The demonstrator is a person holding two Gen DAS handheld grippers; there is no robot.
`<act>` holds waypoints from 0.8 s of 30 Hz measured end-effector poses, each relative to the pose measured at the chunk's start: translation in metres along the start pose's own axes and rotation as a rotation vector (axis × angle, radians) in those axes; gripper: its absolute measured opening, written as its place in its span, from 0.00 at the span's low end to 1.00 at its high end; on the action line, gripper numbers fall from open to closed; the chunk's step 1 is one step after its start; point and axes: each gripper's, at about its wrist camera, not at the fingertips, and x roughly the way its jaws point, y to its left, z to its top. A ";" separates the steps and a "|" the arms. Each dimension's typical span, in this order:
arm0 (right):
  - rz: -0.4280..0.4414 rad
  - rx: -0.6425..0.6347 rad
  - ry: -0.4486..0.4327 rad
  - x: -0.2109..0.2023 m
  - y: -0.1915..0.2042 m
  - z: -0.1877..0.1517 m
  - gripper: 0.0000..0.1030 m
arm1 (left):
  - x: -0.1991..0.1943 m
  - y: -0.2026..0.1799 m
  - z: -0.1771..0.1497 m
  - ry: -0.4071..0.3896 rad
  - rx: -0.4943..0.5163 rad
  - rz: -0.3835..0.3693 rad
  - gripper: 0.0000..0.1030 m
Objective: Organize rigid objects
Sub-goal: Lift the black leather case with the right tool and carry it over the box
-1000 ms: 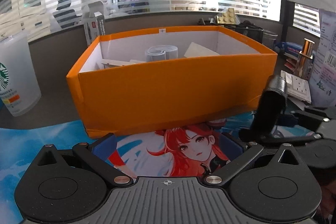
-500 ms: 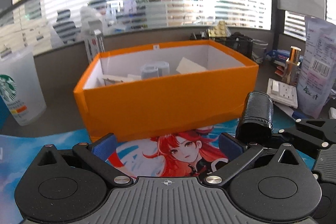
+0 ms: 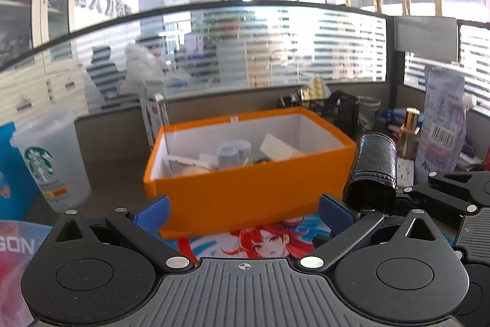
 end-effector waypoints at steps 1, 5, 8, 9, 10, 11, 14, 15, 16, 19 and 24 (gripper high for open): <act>-0.002 -0.005 -0.010 -0.002 0.000 0.003 0.48 | -0.003 0.000 0.002 -0.007 0.003 0.004 1.00; -0.009 -0.019 -0.039 -0.014 0.004 0.010 0.48 | -0.012 0.001 0.010 -0.036 0.009 0.014 1.00; -0.013 -0.028 -0.057 -0.019 0.005 0.016 0.48 | -0.015 0.001 0.016 -0.051 0.021 0.024 1.00; -0.015 -0.031 -0.062 -0.021 0.005 0.018 0.48 | -0.016 0.001 0.018 -0.056 0.022 0.028 1.00; -0.016 -0.035 -0.067 -0.022 0.005 0.021 0.48 | -0.016 0.001 0.020 -0.058 0.023 0.028 1.00; -0.019 -0.039 -0.074 -0.023 0.005 0.023 0.48 | -0.015 0.001 0.021 -0.061 0.024 0.030 1.00; -0.022 -0.049 -0.088 -0.025 0.003 0.031 0.48 | -0.014 0.003 0.026 -0.070 0.019 0.031 1.00; -0.024 -0.051 -0.092 -0.026 0.003 0.032 0.48 | -0.013 0.003 0.028 -0.072 0.017 0.032 1.00; -0.026 -0.053 -0.096 -0.025 0.003 0.035 0.48 | -0.012 0.004 0.031 -0.076 0.018 0.034 1.00; -0.031 -0.058 -0.105 -0.023 0.000 0.041 0.48 | -0.009 0.006 0.037 -0.086 0.021 0.039 1.00; -0.047 -0.067 -0.118 -0.015 -0.008 0.055 0.48 | 0.002 0.006 0.054 -0.101 0.024 0.049 1.00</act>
